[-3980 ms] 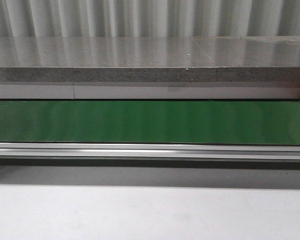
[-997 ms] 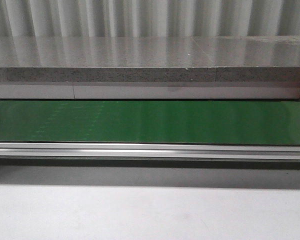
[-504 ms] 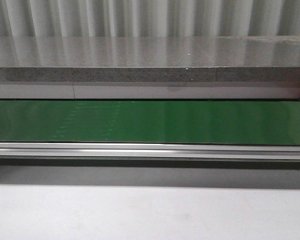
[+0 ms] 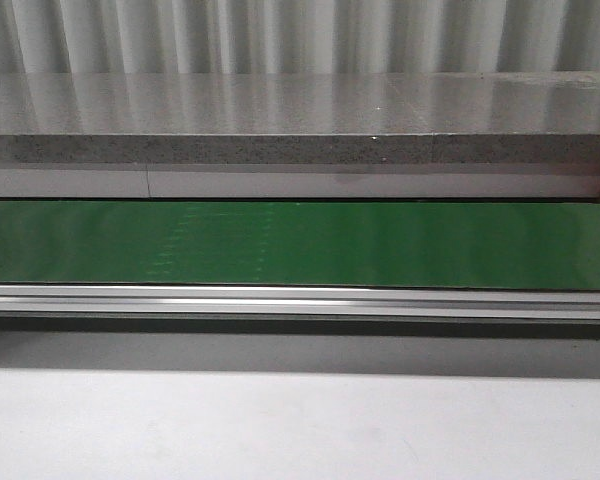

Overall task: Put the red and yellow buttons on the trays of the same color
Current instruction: 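Grasp another red push-button on the table with the left gripper, then carry the red button to the belt's near end and release it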

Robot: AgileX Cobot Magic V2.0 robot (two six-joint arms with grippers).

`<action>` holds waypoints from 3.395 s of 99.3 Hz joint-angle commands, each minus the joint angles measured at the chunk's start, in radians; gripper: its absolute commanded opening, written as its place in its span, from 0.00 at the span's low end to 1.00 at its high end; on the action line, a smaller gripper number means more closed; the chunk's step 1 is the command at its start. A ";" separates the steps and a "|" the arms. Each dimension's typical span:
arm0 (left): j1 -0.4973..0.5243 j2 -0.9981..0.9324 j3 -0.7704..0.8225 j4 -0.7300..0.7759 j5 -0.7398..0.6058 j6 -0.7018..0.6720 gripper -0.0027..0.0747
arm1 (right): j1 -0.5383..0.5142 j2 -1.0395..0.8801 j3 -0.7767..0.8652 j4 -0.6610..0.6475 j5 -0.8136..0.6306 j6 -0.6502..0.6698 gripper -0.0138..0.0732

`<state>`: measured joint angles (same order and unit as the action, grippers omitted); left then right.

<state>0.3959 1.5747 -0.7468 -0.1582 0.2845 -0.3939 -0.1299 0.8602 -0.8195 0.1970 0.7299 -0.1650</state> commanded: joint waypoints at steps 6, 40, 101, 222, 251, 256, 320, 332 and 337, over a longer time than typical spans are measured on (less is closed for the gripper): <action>0.002 -0.082 -0.034 -0.001 0.016 0.013 0.01 | 0.000 -0.009 -0.024 0.008 -0.050 -0.008 0.02; -0.086 -0.329 -0.077 -0.001 0.072 0.141 0.01 | 0.000 -0.009 -0.024 0.008 -0.050 -0.008 0.02; -0.297 -0.105 -0.383 -0.001 0.282 0.332 0.01 | 0.000 -0.009 -0.024 0.008 -0.050 -0.008 0.02; -0.345 -0.108 -0.477 0.011 0.369 0.407 0.74 | 0.000 -0.009 -0.024 0.008 -0.050 -0.008 0.02; -0.273 -0.196 -0.469 0.101 0.486 0.383 0.74 | 0.000 -0.009 -0.024 0.008 -0.050 -0.008 0.02; -0.237 -0.196 -0.453 0.104 0.479 0.372 0.74 | 0.000 -0.009 -0.024 0.008 -0.050 -0.008 0.02; 0.059 -0.071 -0.224 0.158 0.342 0.350 0.74 | 0.000 -0.009 -0.024 0.008 -0.050 -0.008 0.02; 0.075 -0.035 -0.224 0.170 0.328 0.350 0.74 | 0.000 -0.009 -0.024 0.008 -0.050 -0.008 0.02; 0.083 -0.024 -0.224 0.176 0.319 0.350 0.74 | 0.000 -0.009 -0.024 0.008 -0.050 -0.008 0.02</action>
<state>0.4680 1.5645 -0.9478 0.0074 0.6527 -0.0342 -0.1299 0.8602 -0.8195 0.1970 0.7299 -0.1650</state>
